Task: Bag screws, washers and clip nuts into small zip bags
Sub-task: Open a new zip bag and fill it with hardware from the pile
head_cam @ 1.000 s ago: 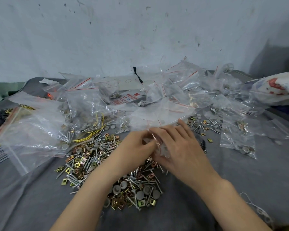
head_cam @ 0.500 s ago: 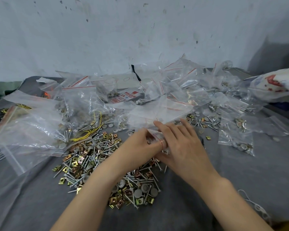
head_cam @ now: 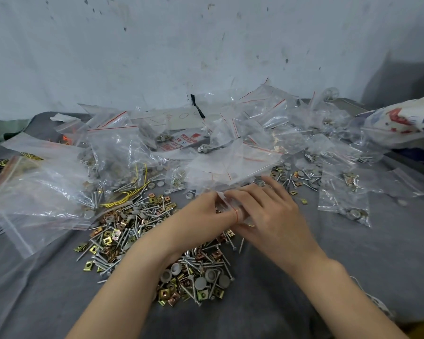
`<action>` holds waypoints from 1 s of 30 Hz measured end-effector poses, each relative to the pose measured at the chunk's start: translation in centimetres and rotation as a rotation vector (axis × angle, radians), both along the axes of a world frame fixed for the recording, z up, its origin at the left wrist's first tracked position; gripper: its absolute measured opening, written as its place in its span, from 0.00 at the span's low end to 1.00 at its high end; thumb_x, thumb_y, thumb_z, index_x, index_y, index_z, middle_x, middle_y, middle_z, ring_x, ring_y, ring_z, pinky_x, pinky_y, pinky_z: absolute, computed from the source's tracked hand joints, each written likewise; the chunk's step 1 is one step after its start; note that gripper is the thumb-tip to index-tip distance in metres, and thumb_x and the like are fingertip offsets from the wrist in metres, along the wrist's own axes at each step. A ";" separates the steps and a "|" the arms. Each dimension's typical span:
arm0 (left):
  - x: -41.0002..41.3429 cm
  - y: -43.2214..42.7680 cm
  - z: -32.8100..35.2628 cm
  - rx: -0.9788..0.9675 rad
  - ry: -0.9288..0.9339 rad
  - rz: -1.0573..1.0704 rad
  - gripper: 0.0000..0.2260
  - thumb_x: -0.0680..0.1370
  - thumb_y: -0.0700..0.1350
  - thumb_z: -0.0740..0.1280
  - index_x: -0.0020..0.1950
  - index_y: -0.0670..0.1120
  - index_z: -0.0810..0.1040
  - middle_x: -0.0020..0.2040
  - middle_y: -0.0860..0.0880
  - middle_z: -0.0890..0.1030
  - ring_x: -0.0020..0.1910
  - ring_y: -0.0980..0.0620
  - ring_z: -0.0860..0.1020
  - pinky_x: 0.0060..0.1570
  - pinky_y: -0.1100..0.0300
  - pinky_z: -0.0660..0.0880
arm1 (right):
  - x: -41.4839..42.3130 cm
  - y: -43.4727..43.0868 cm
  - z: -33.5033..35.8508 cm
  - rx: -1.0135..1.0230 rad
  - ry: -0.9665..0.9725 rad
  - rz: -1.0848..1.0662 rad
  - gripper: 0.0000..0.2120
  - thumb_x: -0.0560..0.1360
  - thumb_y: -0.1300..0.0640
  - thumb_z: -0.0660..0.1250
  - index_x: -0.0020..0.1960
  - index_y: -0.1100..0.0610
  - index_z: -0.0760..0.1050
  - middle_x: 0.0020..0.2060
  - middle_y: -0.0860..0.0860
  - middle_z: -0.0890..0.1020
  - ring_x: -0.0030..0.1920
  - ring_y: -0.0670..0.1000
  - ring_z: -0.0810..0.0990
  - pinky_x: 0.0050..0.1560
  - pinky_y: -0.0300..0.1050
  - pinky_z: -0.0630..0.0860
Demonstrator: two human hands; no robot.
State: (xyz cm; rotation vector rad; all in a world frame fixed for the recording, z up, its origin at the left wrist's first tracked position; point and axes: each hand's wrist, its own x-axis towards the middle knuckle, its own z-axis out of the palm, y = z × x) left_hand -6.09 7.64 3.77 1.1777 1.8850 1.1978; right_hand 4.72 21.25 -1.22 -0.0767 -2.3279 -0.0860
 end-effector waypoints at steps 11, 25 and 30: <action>-0.6 -0.3 0.5 0.090 -0.032 0.160 0.08 0.80 0.50 0.65 0.55 0.57 0.83 0.51 0.57 0.84 0.52 0.58 0.82 0.54 0.58 0.79 | 0.6 1.3 0.4 -0.081 0.124 -0.115 0.14 0.78 0.48 0.70 0.60 0.55 0.80 0.51 0.50 0.83 0.50 0.55 0.83 0.67 0.56 0.73; -1.8 0.2 -4.0 -0.481 0.903 0.111 0.24 0.81 0.62 0.57 0.75 0.56 0.65 0.71 0.51 0.69 0.70 0.48 0.67 0.67 0.49 0.63 | 1.1 1.9 1.0 -0.231 0.112 -0.204 0.18 0.79 0.45 0.64 0.62 0.55 0.78 0.52 0.51 0.82 0.53 0.54 0.80 0.68 0.53 0.69; -2.1 0.4 -3.7 -0.468 0.878 0.081 0.19 0.81 0.58 0.59 0.70 0.55 0.70 0.67 0.50 0.72 0.66 0.48 0.71 0.65 0.49 0.69 | 0.8 1.6 0.9 -0.250 0.073 -0.198 0.17 0.79 0.46 0.66 0.62 0.55 0.78 0.53 0.51 0.82 0.55 0.54 0.79 0.68 0.55 0.70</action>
